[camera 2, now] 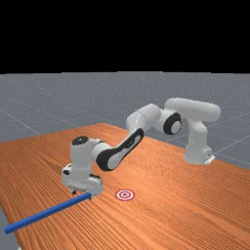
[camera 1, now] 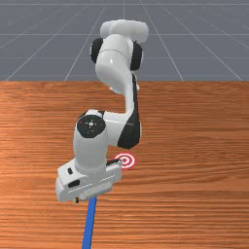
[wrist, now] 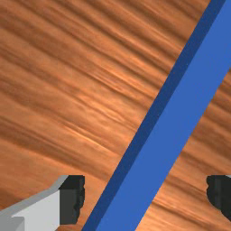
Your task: Pull the pivot to the target area
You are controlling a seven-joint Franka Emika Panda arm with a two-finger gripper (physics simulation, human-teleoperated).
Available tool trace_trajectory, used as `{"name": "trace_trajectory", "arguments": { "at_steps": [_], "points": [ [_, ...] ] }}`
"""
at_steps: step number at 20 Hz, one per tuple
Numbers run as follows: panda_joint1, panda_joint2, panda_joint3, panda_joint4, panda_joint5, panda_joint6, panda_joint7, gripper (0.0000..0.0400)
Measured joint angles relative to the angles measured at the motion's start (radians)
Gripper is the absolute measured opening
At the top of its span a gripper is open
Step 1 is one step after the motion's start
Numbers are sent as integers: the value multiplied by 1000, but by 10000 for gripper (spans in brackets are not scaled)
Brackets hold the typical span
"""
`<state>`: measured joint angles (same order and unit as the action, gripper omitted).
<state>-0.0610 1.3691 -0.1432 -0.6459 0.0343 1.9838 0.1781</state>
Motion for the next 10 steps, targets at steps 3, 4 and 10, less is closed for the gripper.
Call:
{"name": "trace_trajectory", "arguments": {
  "at_steps": [3, 4, 10],
  "points": [
    [16, 26, -21, 43, -21, -15, 25, 400],
    [5, 25, -5, 41, -6, -14, 7, 400],
    [-22, 32, 43, 56, 36, -27, -37, 159]
  ]
}}
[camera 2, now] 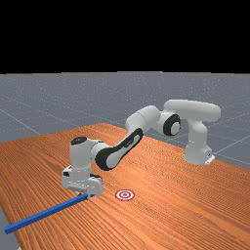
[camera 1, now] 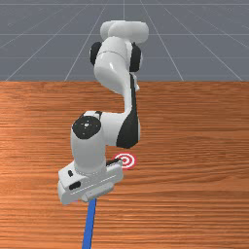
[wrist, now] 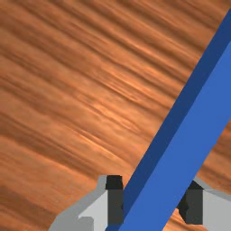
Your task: Pull the pivot to the target area
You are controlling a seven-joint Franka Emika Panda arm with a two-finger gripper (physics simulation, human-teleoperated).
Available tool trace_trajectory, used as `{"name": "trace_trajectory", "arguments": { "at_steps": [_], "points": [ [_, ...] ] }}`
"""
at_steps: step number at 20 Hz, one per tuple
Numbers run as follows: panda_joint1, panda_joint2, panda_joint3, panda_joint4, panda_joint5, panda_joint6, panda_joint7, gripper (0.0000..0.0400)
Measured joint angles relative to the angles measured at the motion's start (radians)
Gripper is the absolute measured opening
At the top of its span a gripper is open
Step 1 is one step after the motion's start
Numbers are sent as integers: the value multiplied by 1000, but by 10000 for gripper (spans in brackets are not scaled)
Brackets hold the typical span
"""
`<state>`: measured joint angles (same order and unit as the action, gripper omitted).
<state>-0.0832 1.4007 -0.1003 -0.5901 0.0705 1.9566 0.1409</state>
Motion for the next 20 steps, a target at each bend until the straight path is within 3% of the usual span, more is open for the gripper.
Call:
{"name": "trace_trajectory", "arguments": {
  "at_steps": [1, 3, 4, 6, 8, 9, 10, 11, 12, 13, 14, 15, 16, 17, 18, 20],
  "points": [
    [21, -3, -37, -13, -33, 18, 37, 143],
    [26, 13, -48, 15, -43, 14, 49, 113],
    [18, 5, -32, 2, -28, 11, 33, 102],
    [-37, -14, 69, -21, 63, -10, -63, 105],
    [-76, -156, 115, -270, 115, 73, -134, 167],
    [-84, -255, 126, -460, 130, 160, -164, 128],
    [-38, -350, 67, -651, 78, 289, -115, 95],
    [-15, -436, 39, -820, 26, 386, -148, 98],
    [-11, -526, 33, -995, 41, 473, -128, 95],
    [43, -603, -28, -1159, 4, 566, -58, 98],
    [39, -664, -26, -1282, 10, 626, -74, 95],
    [1, -708, 6, -1345, 32, 556, -120, 97],
    [-2, -767, 3, -1464, 32, 609, -133, 102],
    [116, -812, -116, -1615, -40, 794, -31, 95],
    [8, -827, -13, -1563, 13, 582, -133, 104],
    [11, -885, -27, -1674, -2, 574, -140, 105]
  ]
}}
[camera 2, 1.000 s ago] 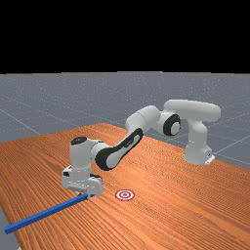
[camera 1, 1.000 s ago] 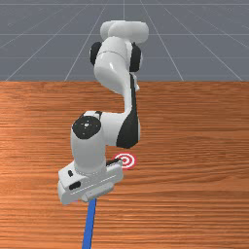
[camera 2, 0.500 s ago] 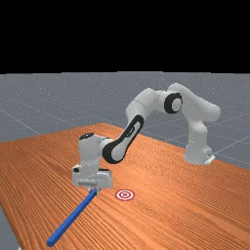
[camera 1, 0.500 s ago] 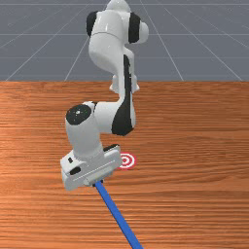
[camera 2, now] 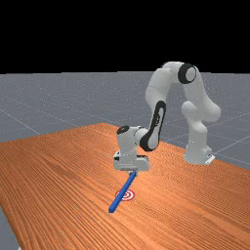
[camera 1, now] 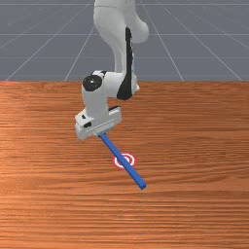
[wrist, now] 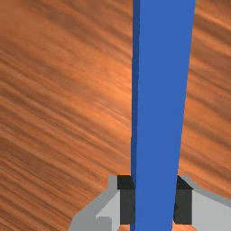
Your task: Pull the pivot to the target area
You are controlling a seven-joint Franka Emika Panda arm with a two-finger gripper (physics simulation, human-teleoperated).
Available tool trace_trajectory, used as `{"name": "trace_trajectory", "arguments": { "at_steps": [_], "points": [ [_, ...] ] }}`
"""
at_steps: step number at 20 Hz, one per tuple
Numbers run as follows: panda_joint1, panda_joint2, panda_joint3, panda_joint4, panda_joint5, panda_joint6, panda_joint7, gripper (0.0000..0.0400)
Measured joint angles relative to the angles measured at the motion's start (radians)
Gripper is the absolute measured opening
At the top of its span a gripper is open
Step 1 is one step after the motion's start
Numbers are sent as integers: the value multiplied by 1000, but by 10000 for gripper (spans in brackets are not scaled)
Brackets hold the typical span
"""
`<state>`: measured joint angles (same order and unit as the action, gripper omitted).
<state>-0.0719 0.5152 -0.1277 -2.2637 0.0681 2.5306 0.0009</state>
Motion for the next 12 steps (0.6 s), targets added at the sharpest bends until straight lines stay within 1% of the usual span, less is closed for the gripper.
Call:
{"name": "trace_trajectory", "arguments": {
  "at_steps": [1, 2, 3, 4, 5, 6, 7, 8, 9, 10, 12],
  "points": [
    [-1, -30, -7, -61, -4, 27, -5, 104],
    [1, -62, -16, -127, -11, 57, -7, 120],
    [-10, -106, -18, -242, 1, 196, -26, 155],
    [-37, -132, 5, -326, 73, 325, -5, 263],
    [-39, -140, 4, -343, 67, 336, -16, 309],
    [-40, -144, 3, -351, 65, 342, -20, 343],
    [-39, -144, 3, -352, 58, 343, -28, 364],
    [-39, -144, 3, -352, 55, 344, -33, 369],
    [-18, -144, -19, -355, 24, 350, -33, 374],
    [-46, -148, 8, -361, 46, 364, -61, 384],
    [-44, -149, 5, -360, 44, 358, -58, 394]
  ]
}}
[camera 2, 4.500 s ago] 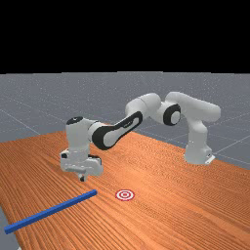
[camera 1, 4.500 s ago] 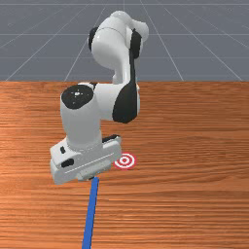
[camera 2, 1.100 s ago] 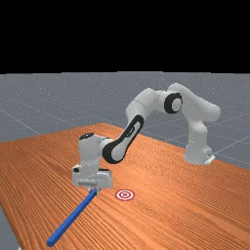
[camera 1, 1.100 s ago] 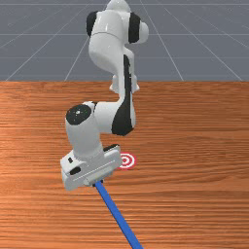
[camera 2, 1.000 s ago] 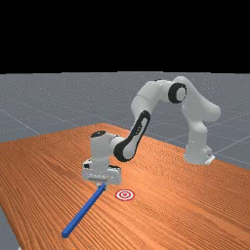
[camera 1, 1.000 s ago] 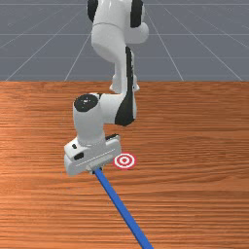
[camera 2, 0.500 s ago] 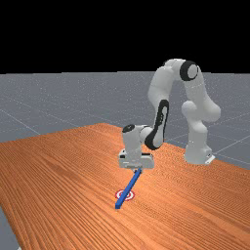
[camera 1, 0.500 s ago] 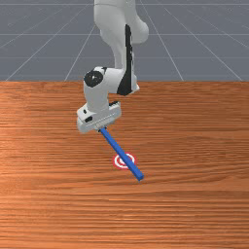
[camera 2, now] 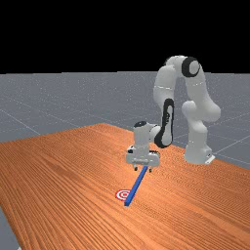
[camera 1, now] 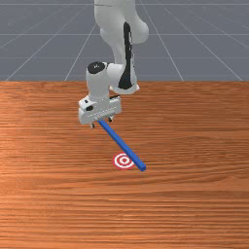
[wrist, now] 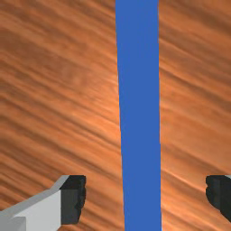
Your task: Pull the pivot to the target area
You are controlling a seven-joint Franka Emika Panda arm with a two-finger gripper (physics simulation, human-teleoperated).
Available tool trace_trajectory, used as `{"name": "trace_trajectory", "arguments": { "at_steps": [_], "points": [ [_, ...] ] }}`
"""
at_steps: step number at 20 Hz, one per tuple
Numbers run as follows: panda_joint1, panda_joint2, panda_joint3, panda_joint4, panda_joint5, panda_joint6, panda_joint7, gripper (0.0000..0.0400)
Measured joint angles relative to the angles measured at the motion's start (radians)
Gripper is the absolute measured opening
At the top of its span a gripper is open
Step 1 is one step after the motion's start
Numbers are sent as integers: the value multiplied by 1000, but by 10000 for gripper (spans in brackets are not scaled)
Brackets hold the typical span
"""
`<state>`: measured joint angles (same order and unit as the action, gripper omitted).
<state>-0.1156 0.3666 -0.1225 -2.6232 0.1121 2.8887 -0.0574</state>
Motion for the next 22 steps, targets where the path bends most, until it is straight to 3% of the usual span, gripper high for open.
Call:
{"name": "trace_trajectory", "arguments": {
  "at_steps": [3, 5, 6, 8, 9, 10, 12, 14, 16, 19, 21, 22],
  "points": [
    [5, -10, -8, -1, -21, -16, -16, 399],
    [87, -9, -84, -4, -71, -7, 81, 400],
    [17, -20, -19, -2, -33, -23, -6, 400],
    [36, -13, -34, 24, -38, -81, 34, 400],
    [25, -48, -28, -6, -68, -56, -35, 400],
    [26, -114, -37, -25, -127, -101, -122, 400],
    [55, -364, -71, -37, -209, -336, -248, 400],
    [76, -582, -76, 56, -240, -638, -278, 400],
    [81, -674, -69, 164, -234, -824, -250, 400],
    [164, -706, 13, 148, -194, -827, -230, 400],
    [191, -699, 78, 156, -153, -837, -38, 400],
    [201, -695, 62, 157, -34, -843, 27, 400]
  ]
}}
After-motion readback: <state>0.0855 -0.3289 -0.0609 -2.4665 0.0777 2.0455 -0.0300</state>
